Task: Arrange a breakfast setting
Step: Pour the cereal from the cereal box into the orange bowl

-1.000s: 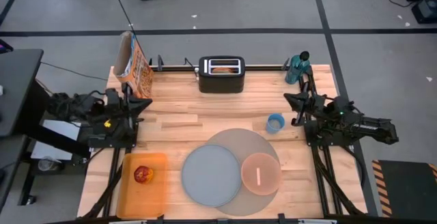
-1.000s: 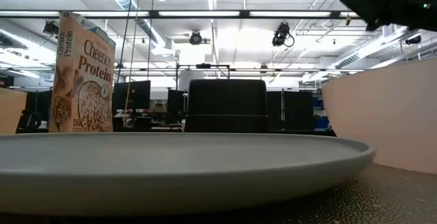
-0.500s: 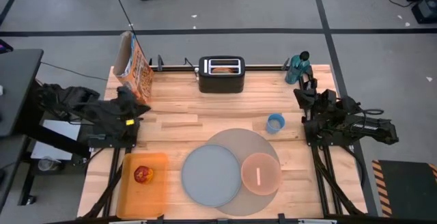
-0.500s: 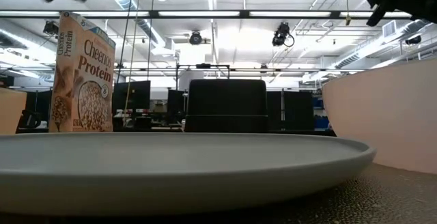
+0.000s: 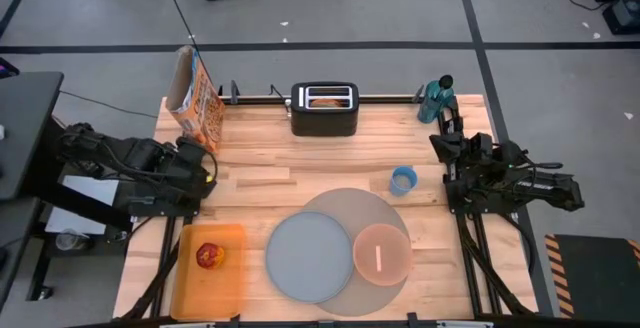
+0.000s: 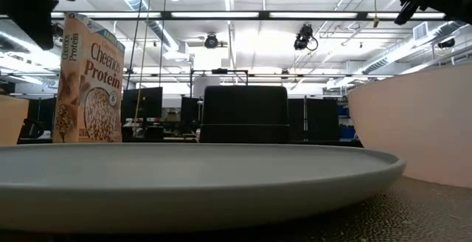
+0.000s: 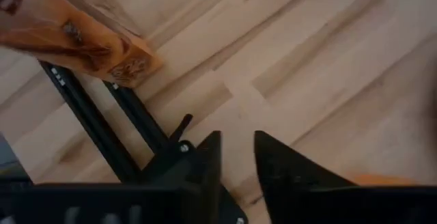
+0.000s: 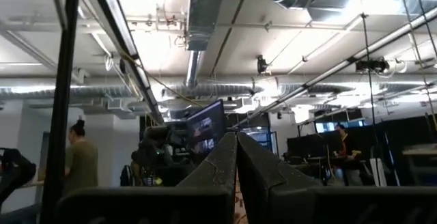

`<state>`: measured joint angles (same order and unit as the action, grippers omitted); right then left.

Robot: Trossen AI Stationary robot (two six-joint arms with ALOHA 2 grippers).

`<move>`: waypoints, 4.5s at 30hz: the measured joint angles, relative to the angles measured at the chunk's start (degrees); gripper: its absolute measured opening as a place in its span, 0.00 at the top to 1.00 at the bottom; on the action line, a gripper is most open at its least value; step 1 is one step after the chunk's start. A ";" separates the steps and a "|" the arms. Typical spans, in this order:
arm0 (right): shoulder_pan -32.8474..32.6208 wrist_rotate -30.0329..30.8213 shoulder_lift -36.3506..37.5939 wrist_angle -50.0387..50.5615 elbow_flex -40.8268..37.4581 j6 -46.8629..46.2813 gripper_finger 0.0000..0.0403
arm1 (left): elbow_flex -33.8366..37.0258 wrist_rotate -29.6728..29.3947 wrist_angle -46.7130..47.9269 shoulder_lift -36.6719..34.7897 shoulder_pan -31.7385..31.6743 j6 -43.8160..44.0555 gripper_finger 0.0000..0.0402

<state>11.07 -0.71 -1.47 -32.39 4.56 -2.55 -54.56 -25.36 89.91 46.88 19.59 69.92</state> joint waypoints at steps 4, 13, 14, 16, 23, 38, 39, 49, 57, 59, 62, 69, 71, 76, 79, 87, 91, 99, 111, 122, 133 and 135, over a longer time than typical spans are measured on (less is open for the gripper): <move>0.00 -0.87 -0.02 -0.11 0.65 3.09 0.94 | -1.19 -1.68 0.09 -0.39 -2.55 -1.74 0.60; 0.00 1.67 -0.02 -0.20 0.70 6.19 0.89 | -4.30 -15.82 -0.01 -11.43 -3.30 -8.43 0.55; 0.00 2.26 -0.02 -0.23 0.70 6.26 0.89 | -3.18 -15.51 0.15 -13.23 -3.30 -7.62 0.55; 0.00 3.79 -0.02 -0.38 0.70 7.26 0.89 | -0.44 -13.44 0.13 -16.53 -3.31 -5.83 0.55; 0.00 6.73 -0.02 -0.62 0.19 12.37 0.89 | 7.21 -9.83 0.14 -21.79 -4.37 -3.13 0.54; 0.00 4.70 -0.02 -0.10 -0.59 13.25 0.89 | 8.15 -12.33 0.09 -20.29 -14.65 2.13 0.23; 0.00 4.01 -0.02 -0.15 -0.59 13.23 0.89 | 8.15 -12.39 0.12 -19.33 -15.94 1.66 0.23; 0.00 1.76 -0.02 -0.04 -0.59 12.81 0.89 | 8.15 -18.63 -2.96 -6.09 -23.28 -1.82 0.25; -0.05 -4.49 -0.02 0.08 -0.59 12.12 0.89 | 12.88 -19.44 -6.90 -7.49 -18.81 6.36 0.25; -0.04 -5.74 -0.02 0.10 -0.59 11.58 0.89 | 16.65 -20.78 -12.20 -7.95 -16.89 7.06 0.25; -0.05 -6.68 -0.02 -0.05 -0.59 11.48 0.89 | 19.45 -25.01 -16.20 -7.98 -14.68 8.40 0.25; -0.04 -6.62 -0.02 -0.50 -0.59 9.78 0.89 | 20.43 -30.45 -12.51 -7.89 -12.41 14.82 0.27; -0.04 -6.60 -0.02 -0.45 -0.59 9.80 0.89 | 20.41 -28.83 -12.02 -7.89 -12.39 14.83 0.29; -0.04 -6.64 -0.02 -0.46 -0.59 10.21 0.89 | 17.00 -25.46 -10.27 -7.19 -12.39 13.62 0.34; -0.04 -8.06 -0.02 -0.92 -0.59 10.50 0.89 | 13.18 -24.95 -7.66 -5.27 -12.48 13.07 0.37; -0.04 -9.44 0.00 -3.60 -0.59 12.12 0.89 | 7.05 -23.70 0.11 4.30 -15.15 15.07 0.45; -0.04 -9.47 -0.02 -5.26 -0.59 12.81 0.89 | 6.97 -22.78 -0.01 9.58 -15.68 15.01 0.48; -0.04 -9.42 -0.11 -5.18 -0.59 14.18 0.89 | 6.97 -26.18 0.09 21.65 -15.47 22.95 0.54; -0.04 -8.81 -0.11 -4.82 -0.59 16.27 0.89 | 6.95 -26.66 -0.04 31.95 -13.39 33.25 0.55; -0.04 -8.87 -0.13 -4.08 -0.59 16.27 0.89 | -3.50 -42.58 0.08 26.71 -3.90 20.56 0.55; -0.04 -8.90 -0.13 -2.77 -0.59 16.27 0.89 | -11.28 -61.35 0.14 11.40 -3.84 2.59 0.55; -0.04 -8.90 -0.13 -2.64 -0.59 16.27 0.89 | -12.23 -64.10 0.14 9.40 -4.60 0.24 0.56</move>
<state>11.03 -9.61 -1.61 -35.03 3.97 13.72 -66.80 -89.46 90.05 56.28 14.99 70.16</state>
